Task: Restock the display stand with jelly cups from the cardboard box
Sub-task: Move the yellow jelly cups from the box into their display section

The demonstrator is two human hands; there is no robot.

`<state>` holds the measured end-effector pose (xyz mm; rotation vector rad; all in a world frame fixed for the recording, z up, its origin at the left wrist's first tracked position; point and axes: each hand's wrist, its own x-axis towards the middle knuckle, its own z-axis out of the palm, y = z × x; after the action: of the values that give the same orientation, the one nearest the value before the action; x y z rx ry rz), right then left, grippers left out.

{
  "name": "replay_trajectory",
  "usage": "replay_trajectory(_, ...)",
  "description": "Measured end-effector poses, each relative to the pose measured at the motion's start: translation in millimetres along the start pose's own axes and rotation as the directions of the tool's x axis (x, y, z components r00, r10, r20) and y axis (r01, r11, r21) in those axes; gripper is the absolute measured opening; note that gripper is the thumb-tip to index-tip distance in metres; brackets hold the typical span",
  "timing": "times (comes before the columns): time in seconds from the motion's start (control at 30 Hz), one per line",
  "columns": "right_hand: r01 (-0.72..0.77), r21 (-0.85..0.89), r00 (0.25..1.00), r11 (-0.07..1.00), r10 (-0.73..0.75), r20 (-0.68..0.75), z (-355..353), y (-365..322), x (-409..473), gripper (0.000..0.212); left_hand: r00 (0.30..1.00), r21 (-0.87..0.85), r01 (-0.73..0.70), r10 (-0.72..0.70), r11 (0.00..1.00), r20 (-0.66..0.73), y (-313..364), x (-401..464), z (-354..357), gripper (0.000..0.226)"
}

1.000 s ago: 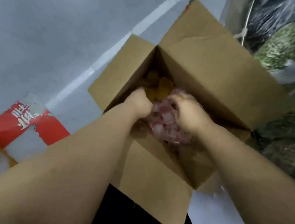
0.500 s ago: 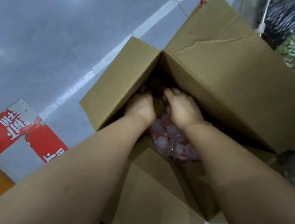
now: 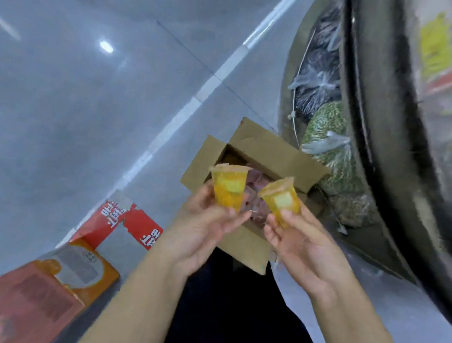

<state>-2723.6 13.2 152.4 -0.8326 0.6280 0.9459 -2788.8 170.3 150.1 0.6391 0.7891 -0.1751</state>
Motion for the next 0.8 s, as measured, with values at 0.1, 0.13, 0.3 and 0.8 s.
replay_trajectory(0.1, 0.111, -0.073, 0.985, 0.991, -0.101, 0.138, 55.1, -44.8, -62.2, 0.036, 0.985, 0.241, -0.17, 0.157, 0.956, 0.075, 56.8, -42.8, 60.3, 0.044)
replay_trajectory(0.13, 0.156, -0.102, 0.976, 0.982, -0.138, 0.169, 71.2, -59.5, -80.8, 0.046, 0.972, 0.33, -0.231, 0.205, 0.915, 0.113, 74.5, -55.3, 79.9, 0.045)
replay_trajectory(0.3, 0.498, -0.313, 0.866, 0.809, -0.446, 0.226, 125.8, -117.7, -166.1, 0.053, 0.833, 0.527, -0.544, 0.347, 0.653, 0.43, 138.4, -99.8, 169.4, 0.048)
replay_trajectory(0.8, 0.734, -0.624, 0.408, 0.267, -0.909, 0.091, 96.9, -189.5, -307.8, 0.065, 0.543, 0.446, -0.783, 0.127, 0.435, 0.83, 123.6, -132.1, 340.3, 0.034)
